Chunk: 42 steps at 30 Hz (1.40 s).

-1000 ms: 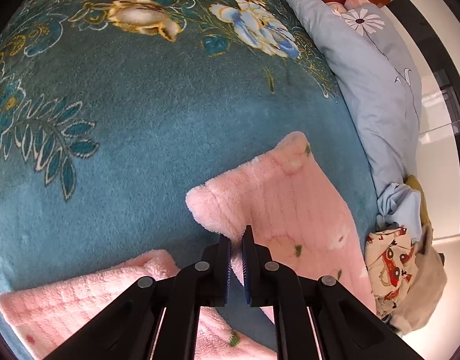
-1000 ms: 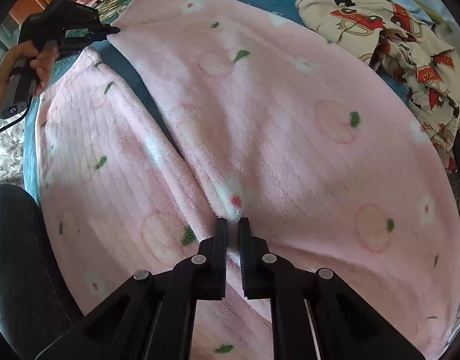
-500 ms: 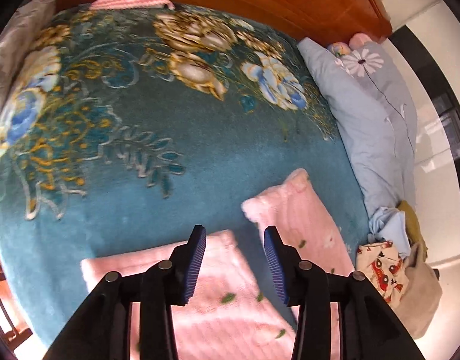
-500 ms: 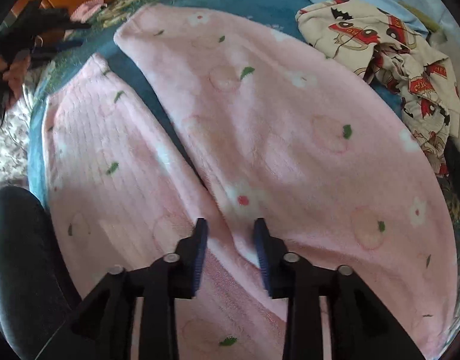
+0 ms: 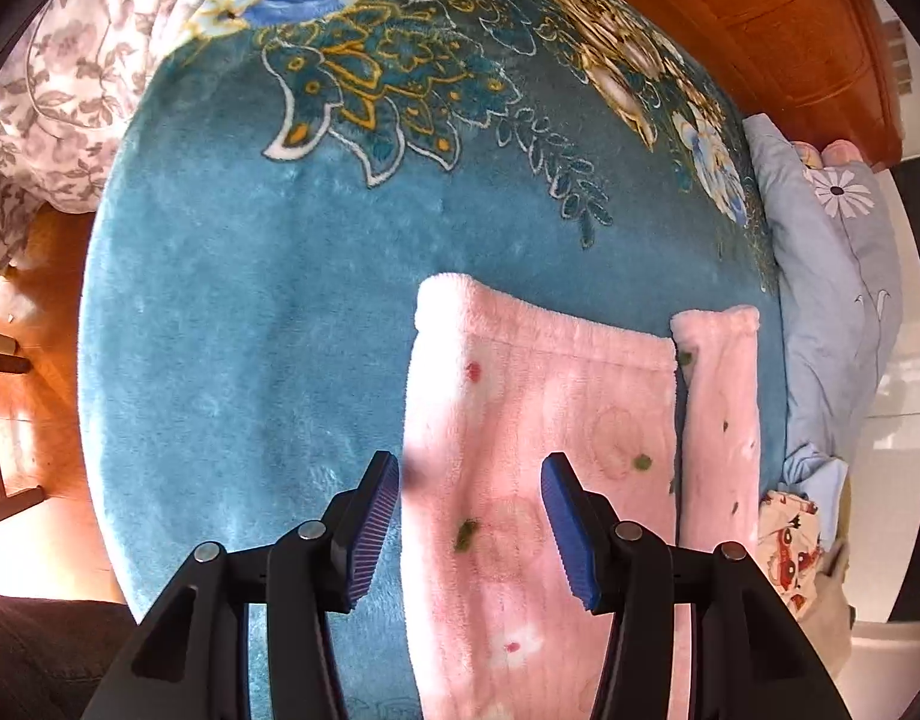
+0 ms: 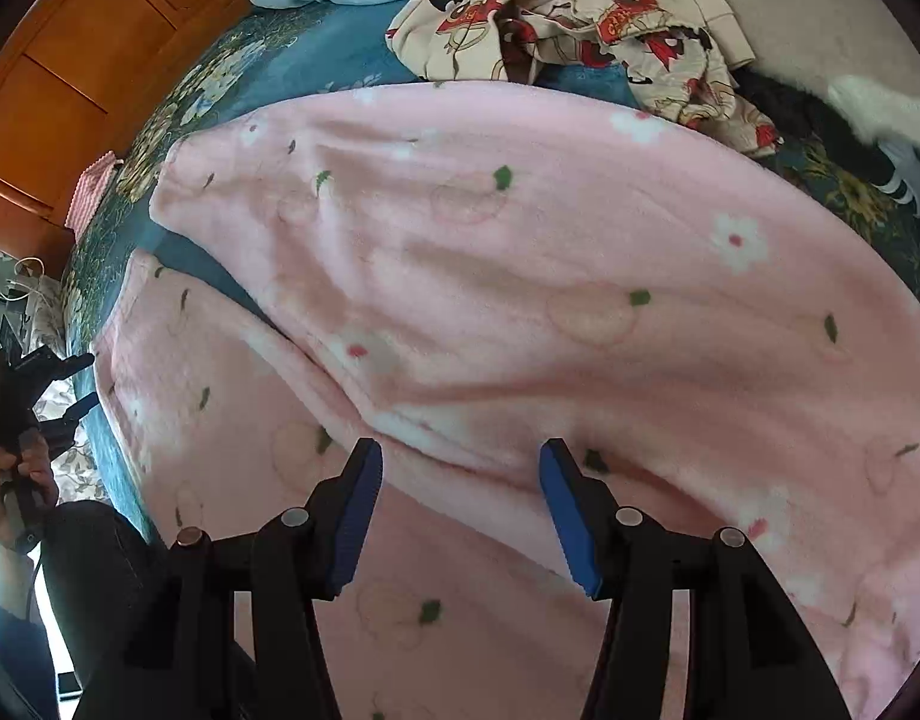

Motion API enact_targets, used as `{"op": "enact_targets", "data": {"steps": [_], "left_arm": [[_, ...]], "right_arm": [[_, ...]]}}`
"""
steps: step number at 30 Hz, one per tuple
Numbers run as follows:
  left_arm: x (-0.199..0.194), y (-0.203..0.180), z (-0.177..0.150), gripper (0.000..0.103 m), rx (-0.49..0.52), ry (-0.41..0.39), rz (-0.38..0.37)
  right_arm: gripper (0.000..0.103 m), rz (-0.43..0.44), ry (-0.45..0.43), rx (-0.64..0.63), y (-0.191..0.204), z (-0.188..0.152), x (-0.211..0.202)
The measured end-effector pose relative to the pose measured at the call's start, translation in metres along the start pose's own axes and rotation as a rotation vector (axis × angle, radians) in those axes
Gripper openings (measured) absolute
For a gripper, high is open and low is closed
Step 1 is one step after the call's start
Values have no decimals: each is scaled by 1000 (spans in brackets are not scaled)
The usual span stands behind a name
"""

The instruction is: Fold clothes

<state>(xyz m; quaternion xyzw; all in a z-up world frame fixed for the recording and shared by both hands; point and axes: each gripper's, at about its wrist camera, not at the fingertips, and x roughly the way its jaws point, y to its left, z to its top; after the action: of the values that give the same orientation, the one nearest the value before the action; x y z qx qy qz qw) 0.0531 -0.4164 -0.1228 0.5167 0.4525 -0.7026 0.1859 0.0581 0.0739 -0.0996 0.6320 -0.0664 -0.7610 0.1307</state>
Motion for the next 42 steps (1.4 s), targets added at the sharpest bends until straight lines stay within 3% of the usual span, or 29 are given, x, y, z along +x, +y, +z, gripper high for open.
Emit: {"op": "enact_targets", "data": {"steps": [3,5,8,12,16,18,22,31,32,33,34,36,42], "left_arm": [[11,-2,-4,52,-16,37,1],[14,-3,-6,50,-16,15,-9],[15,-8,-6,32,29,0,52],[17,-5,-5,29,33,16,53],[17,4,-2,29,-7,30,11],[17,5,-1,29,-10,38,3],[17,6,-1,29,-5,50,-8],[14,16,-1,29,-53,55,-74],[14,17,-1,27,-55,57,-79],[14,18,-1,17,-57,58,-82],[14,19,-1,12,-58,63,-86],[14,18,0,8,-58,67,-98],[-8,-5,5,6,-65,51,-156]], "right_arm": [[56,-6,-13,48,-27,-18,-26],[56,-36,-23,111,-51,-30,-45],[58,-107,-47,271,-109,-64,-88],[58,-156,-48,530,-169,-128,-129],[62,-166,-4,735,-198,-213,-151],[62,-120,15,852,-209,-257,-155],[62,71,51,1125,-227,-323,-128],[61,50,-35,1174,-241,-322,-109],[46,45,-47,1166,-242,-315,-111],[20,31,-47,1146,-242,-306,-113],[8,15,-40,1124,-241,-297,-116],[8,34,-68,1089,-241,-279,-124],[7,225,-273,1097,-260,-232,-165]]}}
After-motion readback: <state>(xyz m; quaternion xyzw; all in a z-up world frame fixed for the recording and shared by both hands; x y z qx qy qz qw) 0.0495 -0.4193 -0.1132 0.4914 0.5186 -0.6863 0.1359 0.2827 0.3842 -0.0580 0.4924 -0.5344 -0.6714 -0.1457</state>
